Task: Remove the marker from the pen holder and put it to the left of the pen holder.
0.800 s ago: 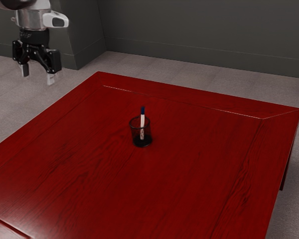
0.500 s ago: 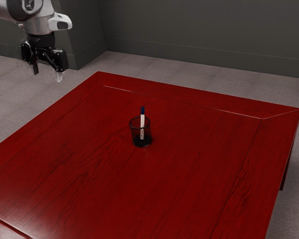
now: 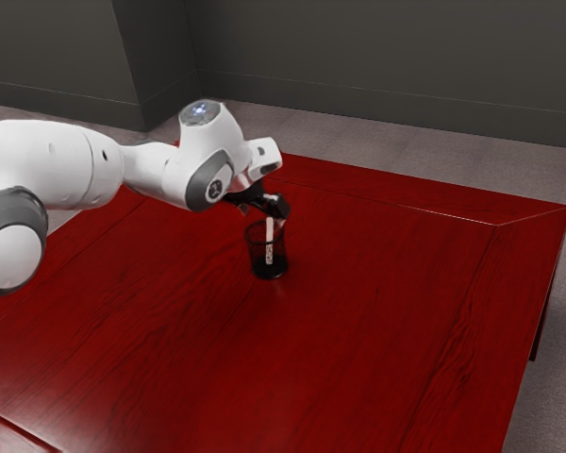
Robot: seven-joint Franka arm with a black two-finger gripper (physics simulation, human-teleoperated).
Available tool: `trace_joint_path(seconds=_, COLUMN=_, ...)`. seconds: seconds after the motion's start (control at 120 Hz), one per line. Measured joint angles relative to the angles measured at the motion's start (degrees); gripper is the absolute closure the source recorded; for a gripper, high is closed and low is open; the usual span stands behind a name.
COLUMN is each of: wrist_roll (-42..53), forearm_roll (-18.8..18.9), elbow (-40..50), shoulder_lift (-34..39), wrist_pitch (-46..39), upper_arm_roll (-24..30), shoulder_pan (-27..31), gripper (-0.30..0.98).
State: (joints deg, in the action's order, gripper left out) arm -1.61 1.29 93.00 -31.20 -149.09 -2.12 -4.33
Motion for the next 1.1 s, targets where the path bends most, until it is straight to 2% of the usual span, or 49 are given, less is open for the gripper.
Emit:
trace_joint_path(seconds=0.158, wrist_roll=-1.06, forearm_roll=-1.72, elbow=-4.15, shoulder_lift=-5.49, wrist_pitch=-8.90, upper_arm_roll=-0.57, shoulder_pan=0.07, gripper=0.00)
trace_joint_path(seconds=0.333, wrist_roll=-1.99, forearm_roll=-3.41, elbow=-4.32, shoulder_lift=-7.69, wrist_pitch=-13.82, upper_arm_roll=-0.75, shoulder_pan=0.66, gripper=0.00)
trace_joint_path(seconds=0.558, wrist_roll=-2.84, forearm_roll=-4.09, elbow=1.33, shoulder_lift=-4.66, wrist_pitch=-16.24, upper_arm_roll=-0.78, shoulder_pan=0.57, gripper=0.00)
trace_joint_path(seconds=0.967, wrist_roll=-3.59, forearm_roll=-3.44, elbow=0.53, shoulder_lift=-5.95, wrist_pitch=-17.22, upper_arm_roll=-0.85, shoulder_pan=0.55, gripper=0.02)
trace_joint_path(seconds=1.017, wrist_roll=-3.64, forearm_roll=-3.42, elbow=0.38, shoulder_lift=-5.99, wrist_pitch=-17.26, upper_arm_roll=-0.84, shoulder_pan=0.55, gripper=0.05)
trace_joint_path(seconds=1.1, wrist_roll=-3.46, forearm_roll=-3.38, elbow=0.32, shoulder_lift=-5.76, wrist_pitch=-17.30, upper_arm_roll=-0.86, shoulder_pan=0.60, gripper=0.23)
